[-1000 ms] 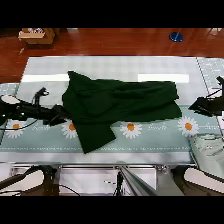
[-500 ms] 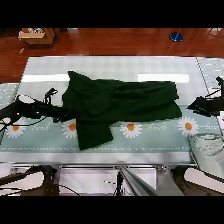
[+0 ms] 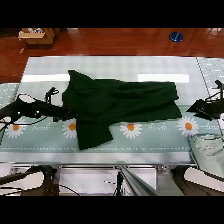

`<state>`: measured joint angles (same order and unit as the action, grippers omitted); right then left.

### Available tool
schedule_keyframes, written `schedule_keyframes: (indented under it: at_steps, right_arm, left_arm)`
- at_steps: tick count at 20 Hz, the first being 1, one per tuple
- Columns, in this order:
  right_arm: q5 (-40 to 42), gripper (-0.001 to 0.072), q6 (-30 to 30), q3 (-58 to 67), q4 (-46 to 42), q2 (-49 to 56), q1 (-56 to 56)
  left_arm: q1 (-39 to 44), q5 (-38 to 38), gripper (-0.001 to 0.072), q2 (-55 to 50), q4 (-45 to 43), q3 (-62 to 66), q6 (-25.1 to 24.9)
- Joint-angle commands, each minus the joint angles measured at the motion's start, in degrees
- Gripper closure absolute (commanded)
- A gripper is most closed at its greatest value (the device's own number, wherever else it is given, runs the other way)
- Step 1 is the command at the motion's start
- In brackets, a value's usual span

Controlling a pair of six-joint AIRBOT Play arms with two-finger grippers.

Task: Fold the shirts.

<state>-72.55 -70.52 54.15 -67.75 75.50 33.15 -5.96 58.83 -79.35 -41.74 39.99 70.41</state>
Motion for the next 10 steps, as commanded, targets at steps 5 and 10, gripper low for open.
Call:
schedule_keyframes:
  at_steps: [5,10]
  right_arm:
    - [-0.59,0.0172,4.28,-2.1,14.03,5.31,4.83]
    - [-0.37,0.0174,4.13,-2.14,16.31,11.52,4.72]
  left_arm:
    - [-0.09,2.34,0.0683,-0.02,0.22,0.07,-0.98]
    - [-0.09,2.84,0.0683,-0.02,0.22,0.07,-0.98]
